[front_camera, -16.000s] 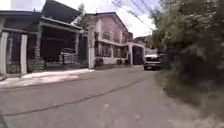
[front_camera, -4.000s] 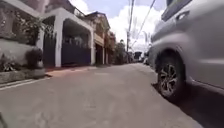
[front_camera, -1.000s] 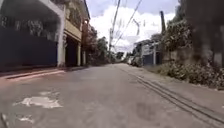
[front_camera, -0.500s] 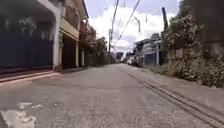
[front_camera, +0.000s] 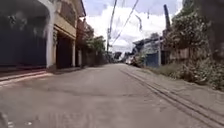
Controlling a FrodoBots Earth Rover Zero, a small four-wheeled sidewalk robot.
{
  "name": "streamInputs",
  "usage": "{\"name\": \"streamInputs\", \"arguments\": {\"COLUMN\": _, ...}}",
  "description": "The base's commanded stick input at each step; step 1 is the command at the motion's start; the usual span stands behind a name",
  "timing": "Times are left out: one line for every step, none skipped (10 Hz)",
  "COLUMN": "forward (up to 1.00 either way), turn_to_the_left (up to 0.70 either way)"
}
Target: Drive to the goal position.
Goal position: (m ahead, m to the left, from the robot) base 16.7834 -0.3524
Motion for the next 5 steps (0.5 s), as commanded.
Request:
{"name": "streamInputs", "arguments": {"forward": 1.00, "turn_to_the_left": 0.00}}
{"name": "streamInputs", "arguments": {"forward": 1.00, "turn_to_the_left": 0.00}}
{"name": "streamInputs", "arguments": {"forward": 1.00, "turn_to_the_left": 0.00}}
{"name": "streamInputs", "arguments": {"forward": 1.00, "turn_to_the_left": -0.24}}
{"name": "streamInputs", "arguments": {"forward": 1.00, "turn_to_the_left": -0.27}}
